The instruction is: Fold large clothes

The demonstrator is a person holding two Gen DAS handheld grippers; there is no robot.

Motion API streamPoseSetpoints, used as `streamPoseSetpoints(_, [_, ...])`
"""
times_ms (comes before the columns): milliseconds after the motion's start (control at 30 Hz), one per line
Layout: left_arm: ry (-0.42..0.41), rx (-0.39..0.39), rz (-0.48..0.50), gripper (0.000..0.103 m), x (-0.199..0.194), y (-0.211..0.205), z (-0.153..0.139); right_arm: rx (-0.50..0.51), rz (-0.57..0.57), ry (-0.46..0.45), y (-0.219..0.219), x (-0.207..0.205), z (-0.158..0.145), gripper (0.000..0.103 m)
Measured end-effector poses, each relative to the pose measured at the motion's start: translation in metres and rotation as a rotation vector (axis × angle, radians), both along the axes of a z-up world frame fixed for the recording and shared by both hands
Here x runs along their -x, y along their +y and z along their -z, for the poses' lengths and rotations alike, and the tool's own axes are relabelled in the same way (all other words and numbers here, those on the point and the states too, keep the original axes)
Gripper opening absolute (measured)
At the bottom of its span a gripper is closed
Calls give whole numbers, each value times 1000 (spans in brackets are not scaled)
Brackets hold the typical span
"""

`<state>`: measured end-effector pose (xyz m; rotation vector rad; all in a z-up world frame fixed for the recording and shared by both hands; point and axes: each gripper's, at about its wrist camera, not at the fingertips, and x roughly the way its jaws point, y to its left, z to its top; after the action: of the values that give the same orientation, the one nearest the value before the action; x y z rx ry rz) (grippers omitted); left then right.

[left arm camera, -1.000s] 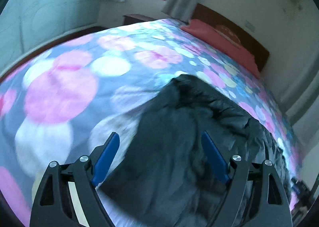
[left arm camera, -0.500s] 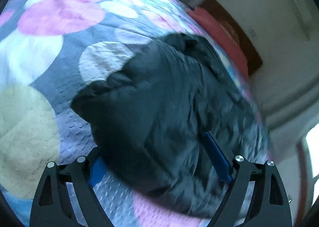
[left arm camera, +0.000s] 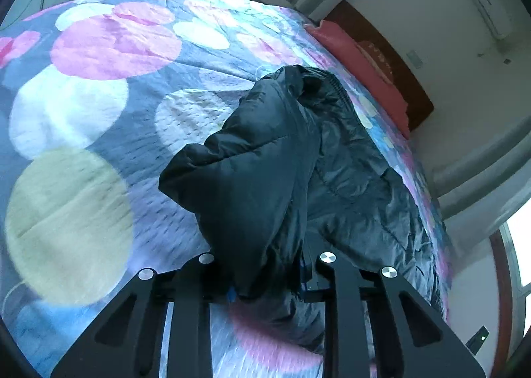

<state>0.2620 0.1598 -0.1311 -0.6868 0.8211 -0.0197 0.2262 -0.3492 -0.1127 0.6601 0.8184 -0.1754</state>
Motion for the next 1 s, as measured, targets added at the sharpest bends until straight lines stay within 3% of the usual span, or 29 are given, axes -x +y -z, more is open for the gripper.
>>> streamPoseSetpoints(767, [22,13,7,26,72,23,-5,-18,-64,32,20,137,4,25])
streamPoseSetpoints(900, [28,6,22,27,65,21,-3,-2,-68,36,22,141,7,28])
streamPoseSetpoints(1000, [31,-12,25,34,55,17,-3,25,-67,43,24,140,4,33])
